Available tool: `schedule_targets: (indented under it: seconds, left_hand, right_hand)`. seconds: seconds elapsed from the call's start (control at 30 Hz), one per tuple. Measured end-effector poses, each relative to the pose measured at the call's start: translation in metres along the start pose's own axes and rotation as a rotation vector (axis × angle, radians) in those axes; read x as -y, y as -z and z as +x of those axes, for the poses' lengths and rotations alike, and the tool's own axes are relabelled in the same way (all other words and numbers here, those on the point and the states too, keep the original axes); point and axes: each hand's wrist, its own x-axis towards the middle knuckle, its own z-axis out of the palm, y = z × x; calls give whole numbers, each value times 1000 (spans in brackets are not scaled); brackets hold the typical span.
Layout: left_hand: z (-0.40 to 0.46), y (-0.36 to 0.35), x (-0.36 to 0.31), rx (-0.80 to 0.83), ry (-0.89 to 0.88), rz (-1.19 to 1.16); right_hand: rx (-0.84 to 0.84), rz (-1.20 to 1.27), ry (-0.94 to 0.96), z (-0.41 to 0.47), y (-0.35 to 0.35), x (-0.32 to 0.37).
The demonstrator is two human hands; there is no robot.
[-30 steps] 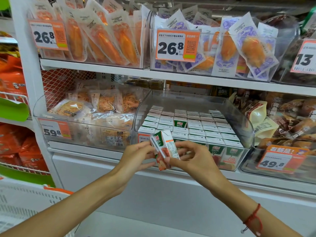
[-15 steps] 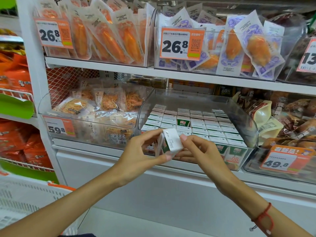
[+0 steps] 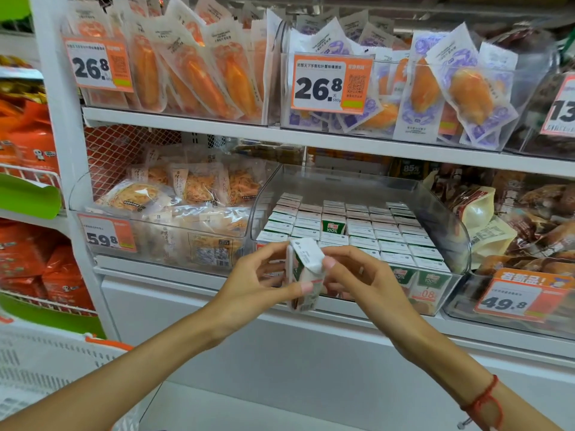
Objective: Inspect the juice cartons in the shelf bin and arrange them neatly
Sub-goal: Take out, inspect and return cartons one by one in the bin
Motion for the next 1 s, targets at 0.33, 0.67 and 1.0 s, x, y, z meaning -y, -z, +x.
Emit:
schedule_targets:
  seconds: [0.33, 0.67, 1.0]
  left_hand:
    - [4, 1, -1, -30, 401, -510]
    - [5, 3, 1, 130, 726, -289]
    - [6, 0, 2, 113, 586, -420]
  right_hand:
    - [76, -267, 167, -2, -7, 0]
    - [-92, 57, -156, 0, -3, -1]
    - [14, -3, -292, 3, 2, -4]
